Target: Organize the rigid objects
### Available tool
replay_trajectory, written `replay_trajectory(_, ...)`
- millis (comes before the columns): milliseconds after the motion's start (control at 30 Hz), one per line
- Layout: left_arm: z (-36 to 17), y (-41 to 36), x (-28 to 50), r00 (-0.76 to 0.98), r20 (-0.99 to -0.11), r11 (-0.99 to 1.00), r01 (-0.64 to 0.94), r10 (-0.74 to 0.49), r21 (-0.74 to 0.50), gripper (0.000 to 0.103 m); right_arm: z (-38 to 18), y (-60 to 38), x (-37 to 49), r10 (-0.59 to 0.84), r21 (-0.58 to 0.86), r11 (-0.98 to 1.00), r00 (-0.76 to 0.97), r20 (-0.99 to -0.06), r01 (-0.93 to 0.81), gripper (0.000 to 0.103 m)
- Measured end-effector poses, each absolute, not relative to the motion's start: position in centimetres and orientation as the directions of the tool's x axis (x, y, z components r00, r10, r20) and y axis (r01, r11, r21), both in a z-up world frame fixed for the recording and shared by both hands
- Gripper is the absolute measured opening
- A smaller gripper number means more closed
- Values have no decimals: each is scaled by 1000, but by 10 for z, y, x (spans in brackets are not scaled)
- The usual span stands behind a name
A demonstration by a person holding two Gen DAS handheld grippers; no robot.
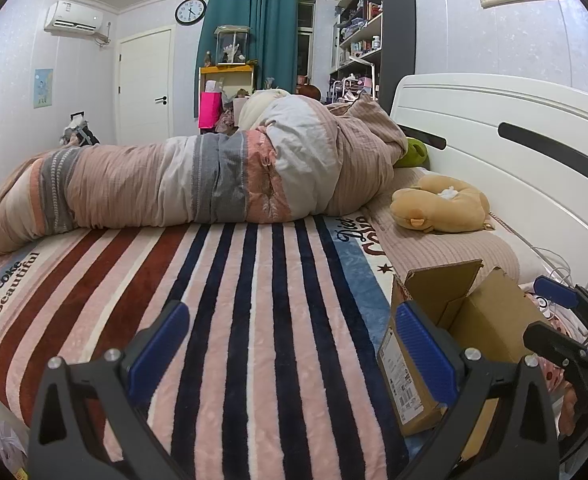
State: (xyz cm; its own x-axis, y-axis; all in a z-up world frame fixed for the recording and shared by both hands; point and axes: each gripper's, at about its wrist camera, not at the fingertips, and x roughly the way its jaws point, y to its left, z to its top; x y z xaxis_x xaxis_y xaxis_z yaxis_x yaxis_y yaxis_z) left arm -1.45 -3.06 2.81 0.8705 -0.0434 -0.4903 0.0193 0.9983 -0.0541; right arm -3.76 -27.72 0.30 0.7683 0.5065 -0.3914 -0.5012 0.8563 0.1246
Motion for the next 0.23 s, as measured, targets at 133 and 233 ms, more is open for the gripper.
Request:
replay_trajectory(133,28,-31,-15,871,-489,998,21,-46,-56,102,4,-277,-38,517,134,850,762,-389,-509,103)
replay_trajectory(233,27,-30,-17,872,-489,999,7,-31,-50,102,5,-277,-37,523,139,847,757,-392,-513,103)
